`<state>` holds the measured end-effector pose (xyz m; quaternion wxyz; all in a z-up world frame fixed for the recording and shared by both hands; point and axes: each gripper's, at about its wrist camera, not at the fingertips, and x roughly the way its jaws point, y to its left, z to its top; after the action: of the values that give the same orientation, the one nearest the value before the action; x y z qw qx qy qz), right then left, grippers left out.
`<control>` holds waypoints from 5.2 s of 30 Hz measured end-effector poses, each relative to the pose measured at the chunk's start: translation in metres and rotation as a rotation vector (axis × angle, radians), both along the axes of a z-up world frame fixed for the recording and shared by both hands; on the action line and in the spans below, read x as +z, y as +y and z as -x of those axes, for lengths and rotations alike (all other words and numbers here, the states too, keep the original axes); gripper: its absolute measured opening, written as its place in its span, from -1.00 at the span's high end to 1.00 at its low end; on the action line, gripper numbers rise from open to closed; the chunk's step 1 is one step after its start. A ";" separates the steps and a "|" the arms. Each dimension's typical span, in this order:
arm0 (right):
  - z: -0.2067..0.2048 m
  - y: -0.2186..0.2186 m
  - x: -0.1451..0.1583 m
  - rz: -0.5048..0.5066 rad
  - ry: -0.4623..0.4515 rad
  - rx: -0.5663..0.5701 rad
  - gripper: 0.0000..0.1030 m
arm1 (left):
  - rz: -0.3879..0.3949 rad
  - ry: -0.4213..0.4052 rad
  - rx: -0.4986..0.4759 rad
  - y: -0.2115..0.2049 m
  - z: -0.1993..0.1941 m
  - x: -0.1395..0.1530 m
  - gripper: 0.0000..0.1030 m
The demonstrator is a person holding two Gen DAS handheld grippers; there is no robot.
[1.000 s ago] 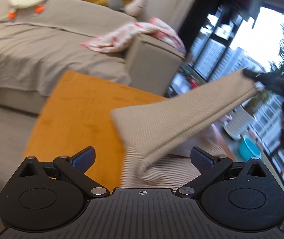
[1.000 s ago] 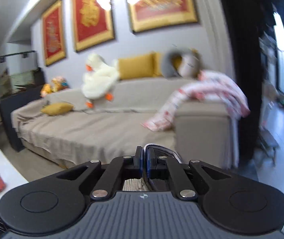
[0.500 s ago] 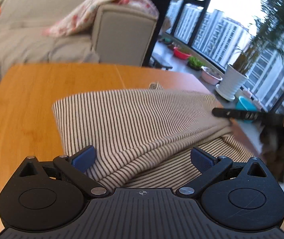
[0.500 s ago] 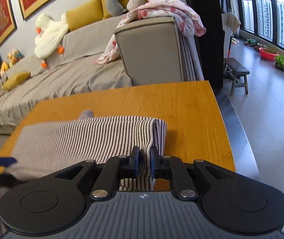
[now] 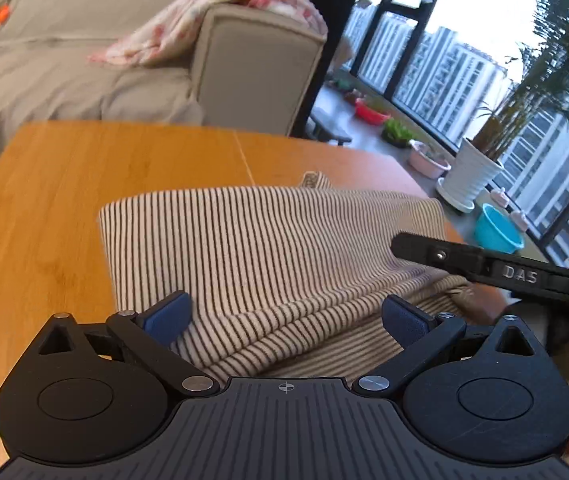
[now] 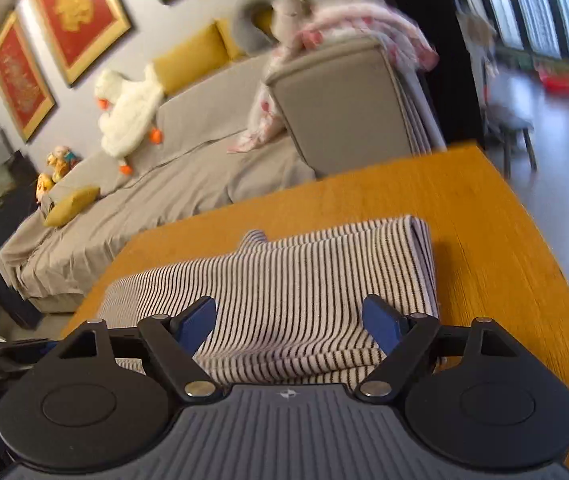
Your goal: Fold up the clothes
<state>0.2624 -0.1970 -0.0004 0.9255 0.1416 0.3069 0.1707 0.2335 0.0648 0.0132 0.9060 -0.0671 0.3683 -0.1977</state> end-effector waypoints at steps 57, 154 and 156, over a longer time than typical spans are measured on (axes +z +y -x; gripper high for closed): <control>-0.102 -0.035 0.000 0.006 0.179 0.199 0.31 | 0.109 0.114 -0.004 0.053 -0.085 -0.005 0.06; 0.110 0.006 0.011 0.375 0.023 0.186 -1.00 | 0.227 0.166 0.019 0.040 0.011 0.003 -0.36; 0.120 0.015 0.013 0.339 0.029 0.225 -1.00 | 0.193 0.142 0.036 0.037 0.001 0.008 -0.36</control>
<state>0.1425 -0.1823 0.0129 0.9066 -0.0492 0.3587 0.2169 0.2326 0.1021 0.0216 0.8704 -0.1745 0.4094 -0.2105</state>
